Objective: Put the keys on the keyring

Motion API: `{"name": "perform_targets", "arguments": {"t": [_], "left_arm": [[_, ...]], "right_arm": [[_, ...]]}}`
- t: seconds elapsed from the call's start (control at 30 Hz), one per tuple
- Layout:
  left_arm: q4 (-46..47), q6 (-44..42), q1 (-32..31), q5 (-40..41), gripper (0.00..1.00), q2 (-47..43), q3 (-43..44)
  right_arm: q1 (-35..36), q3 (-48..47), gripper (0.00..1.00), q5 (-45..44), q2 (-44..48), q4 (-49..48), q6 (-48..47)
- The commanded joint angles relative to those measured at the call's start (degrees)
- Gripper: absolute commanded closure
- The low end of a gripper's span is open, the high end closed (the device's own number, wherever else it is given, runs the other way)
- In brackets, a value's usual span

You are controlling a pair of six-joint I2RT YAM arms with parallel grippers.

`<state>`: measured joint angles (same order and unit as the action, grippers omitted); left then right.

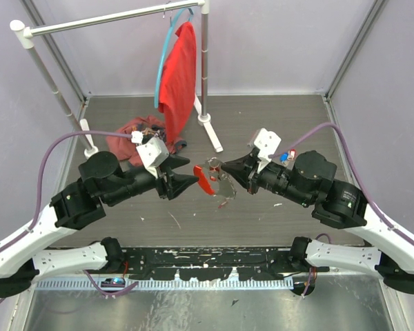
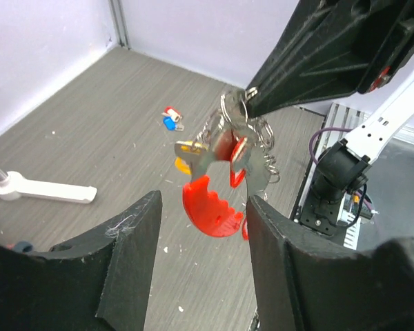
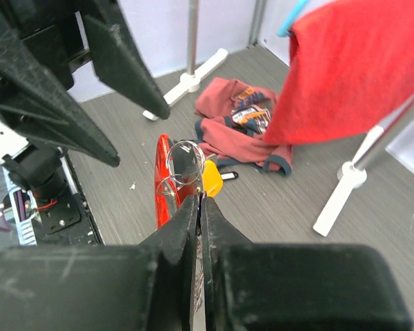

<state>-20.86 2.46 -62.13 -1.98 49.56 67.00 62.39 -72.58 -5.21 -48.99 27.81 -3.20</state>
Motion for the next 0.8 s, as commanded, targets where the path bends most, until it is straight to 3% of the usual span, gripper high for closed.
{"name": "perform_targets", "arguments": {"t": [0.0,0.2,0.4,0.63,0.77], "left_arm": [[-1.4,-3.49,0.15,-2.63,0.4,-0.22,2.9],[-1.37,-3.23,0.1,-5.44,0.38,1.27,3.51],[-1.9,-3.19,0.16,-7.22,0.5,2.77,3.57],[-1.93,-3.26,0.17,-4.89,0.49,2.09,3.27],[-0.72,-3.14,0.14,-5.9,0.56,1.81,2.5]], "right_arm": [[0.06,0.46,0.99,8.46,1.46,-8.07,-7.02],[0.03,2.72,0.99,12.06,2.74,-11.48,-9.58],[0.02,2.99,0.99,11.44,3.35,-12.34,-9.76],[0.06,1.51,0.99,6.13,2.94,-10.5,-6.78],[0.06,1.59,0.99,7.14,2.76,-9.8,-5.39]]}}
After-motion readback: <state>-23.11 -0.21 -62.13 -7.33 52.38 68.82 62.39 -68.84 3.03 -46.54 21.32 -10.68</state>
